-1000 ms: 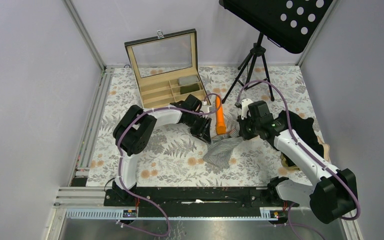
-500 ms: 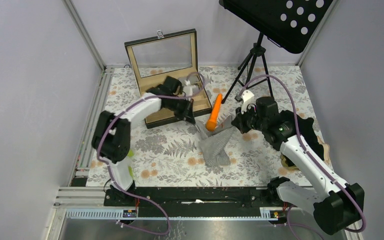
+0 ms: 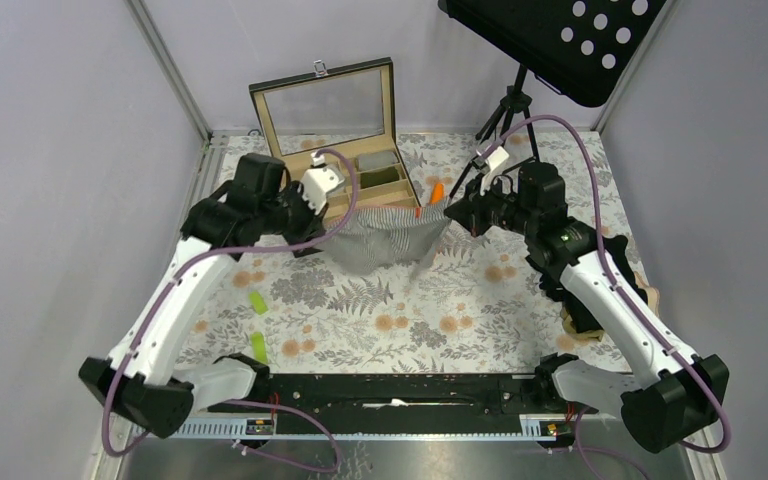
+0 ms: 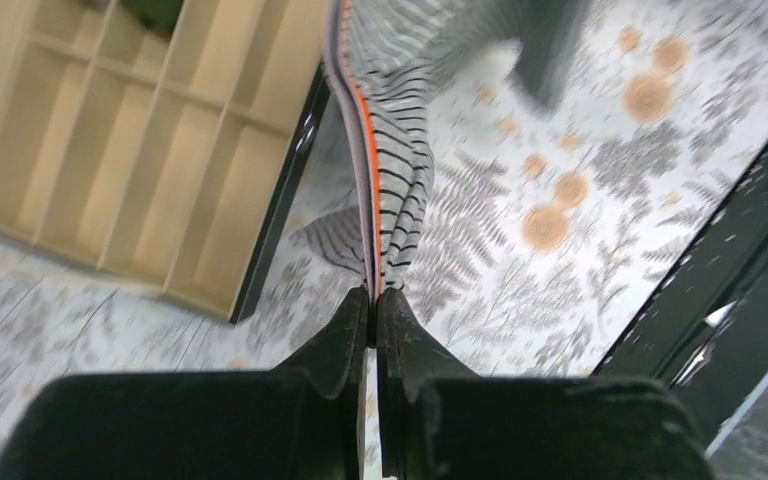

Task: Roll the underwear
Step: Flatten out the underwear at the center of the board.

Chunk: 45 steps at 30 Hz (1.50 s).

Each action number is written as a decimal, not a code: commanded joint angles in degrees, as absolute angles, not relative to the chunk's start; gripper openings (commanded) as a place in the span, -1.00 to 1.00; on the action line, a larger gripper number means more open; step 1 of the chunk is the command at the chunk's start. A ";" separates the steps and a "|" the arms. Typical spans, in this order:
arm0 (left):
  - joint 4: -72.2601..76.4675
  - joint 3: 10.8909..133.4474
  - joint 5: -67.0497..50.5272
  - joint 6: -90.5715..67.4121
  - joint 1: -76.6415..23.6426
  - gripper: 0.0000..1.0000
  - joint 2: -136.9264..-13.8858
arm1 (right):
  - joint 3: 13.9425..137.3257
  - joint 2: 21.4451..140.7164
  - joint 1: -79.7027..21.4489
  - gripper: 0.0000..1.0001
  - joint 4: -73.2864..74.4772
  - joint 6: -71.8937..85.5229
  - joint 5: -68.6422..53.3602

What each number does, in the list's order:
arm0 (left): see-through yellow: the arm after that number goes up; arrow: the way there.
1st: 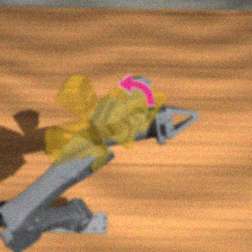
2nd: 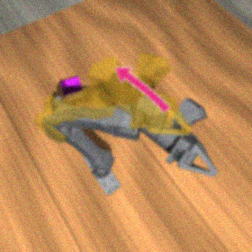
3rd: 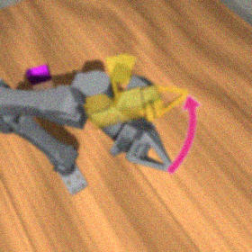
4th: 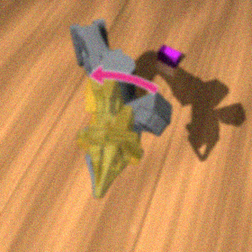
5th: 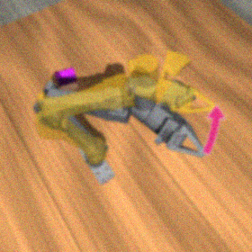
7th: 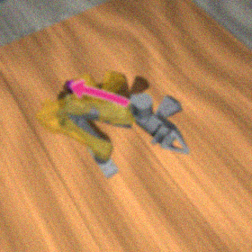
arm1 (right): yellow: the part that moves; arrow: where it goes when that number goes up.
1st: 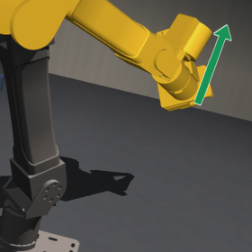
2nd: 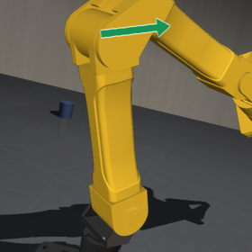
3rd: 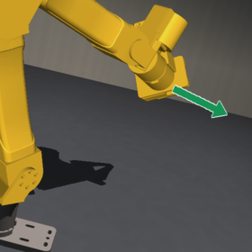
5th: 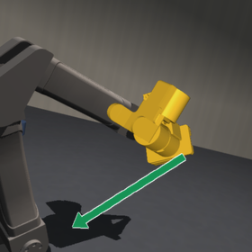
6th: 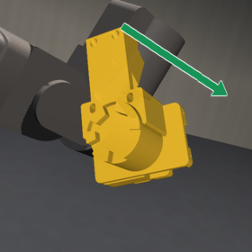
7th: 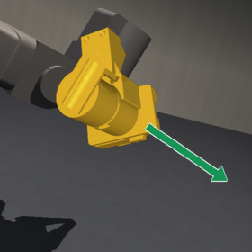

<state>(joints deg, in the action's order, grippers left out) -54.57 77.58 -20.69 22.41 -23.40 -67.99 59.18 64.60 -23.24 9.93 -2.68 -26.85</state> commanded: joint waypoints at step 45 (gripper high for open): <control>-42.88 64.67 -22.73 1.39 -30.50 0.25 -89.13 | 49.36 70.04 -20.84 0.14 26.77 5.83 -10.33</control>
<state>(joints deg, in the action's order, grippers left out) -43.44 66.17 -12.45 6.74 -30.59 -86.87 49.84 67.11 -21.21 27.92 6.79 -13.08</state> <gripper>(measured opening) 0.608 0.585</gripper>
